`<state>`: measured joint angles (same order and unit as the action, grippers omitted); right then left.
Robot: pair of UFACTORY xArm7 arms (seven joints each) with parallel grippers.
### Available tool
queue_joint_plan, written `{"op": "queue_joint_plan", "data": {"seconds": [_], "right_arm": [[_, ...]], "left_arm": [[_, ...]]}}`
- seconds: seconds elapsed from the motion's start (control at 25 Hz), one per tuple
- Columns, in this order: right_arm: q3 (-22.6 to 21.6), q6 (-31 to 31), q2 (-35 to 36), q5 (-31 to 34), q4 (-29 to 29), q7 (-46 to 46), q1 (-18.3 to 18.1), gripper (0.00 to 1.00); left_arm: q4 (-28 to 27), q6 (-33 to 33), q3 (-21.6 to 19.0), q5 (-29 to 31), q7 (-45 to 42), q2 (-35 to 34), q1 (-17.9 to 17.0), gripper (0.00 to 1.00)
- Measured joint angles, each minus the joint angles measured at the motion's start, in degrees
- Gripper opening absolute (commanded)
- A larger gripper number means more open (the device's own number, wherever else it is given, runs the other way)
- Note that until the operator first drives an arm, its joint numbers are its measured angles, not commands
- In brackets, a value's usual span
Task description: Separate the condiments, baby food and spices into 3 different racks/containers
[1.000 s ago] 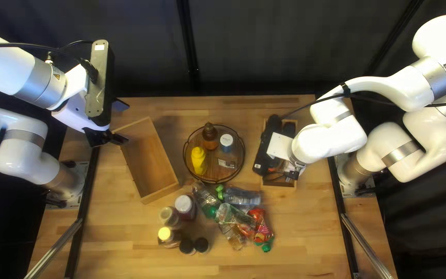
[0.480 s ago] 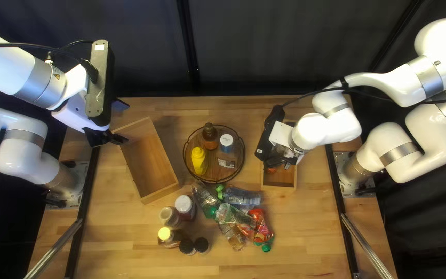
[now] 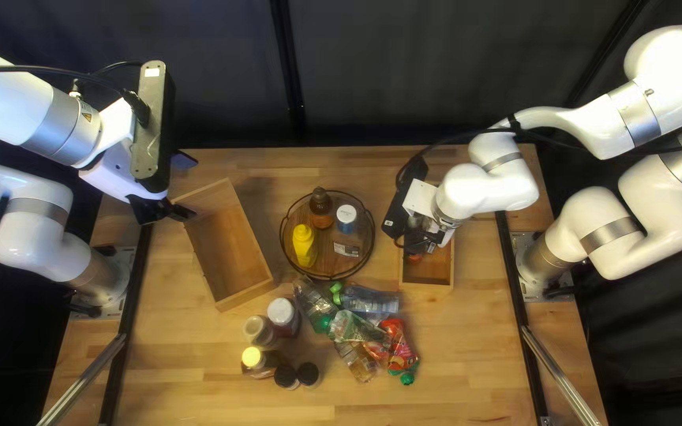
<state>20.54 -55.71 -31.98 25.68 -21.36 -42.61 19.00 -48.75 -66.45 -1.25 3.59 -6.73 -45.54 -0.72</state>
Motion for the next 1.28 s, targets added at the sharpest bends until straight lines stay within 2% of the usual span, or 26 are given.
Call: {"op": "queue_joint_plan", "data": {"seconds": [0.28,0.52,0.72,0.92,1.04,1.28], "right_arm": [[-3.7,-5.1,-2.2,-2.1,-2.5,-1.8,2.1,1.00],[-7.9,-6.9,1.4,-6.1,-9.4,-3.6,7.1,1.00],[-10.5,-2.5,9.1,-9.3,-15.9,-4.9,11.5,1.00],[-13.2,3.6,19.5,-9.4,-23.9,-5.9,14.7,1.00],[-14.3,7.2,25.1,-7.9,-27.9,-6.4,15.7,1.00],[-15.0,15.2,32.6,-4.3,-31.6,-7.7,16.5,1.00]], "left_arm": [[0.0,0.0,0.0,0.0,0.0,0.0,0.0,1.00],[0.0,0.0,0.0,0.0,0.0,0.0,0.0,1.00],[0.0,0.0,0.0,0.0,0.0,0.0,0.0,1.00],[0.0,0.0,0.0,0.0,0.0,0.0,0.0,1.00],[0.0,0.0,0.0,0.0,0.0,0.0,0.0,1.00],[0.0,0.0,0.0,0.0,0.0,0.0,0.0,1.00]]}}
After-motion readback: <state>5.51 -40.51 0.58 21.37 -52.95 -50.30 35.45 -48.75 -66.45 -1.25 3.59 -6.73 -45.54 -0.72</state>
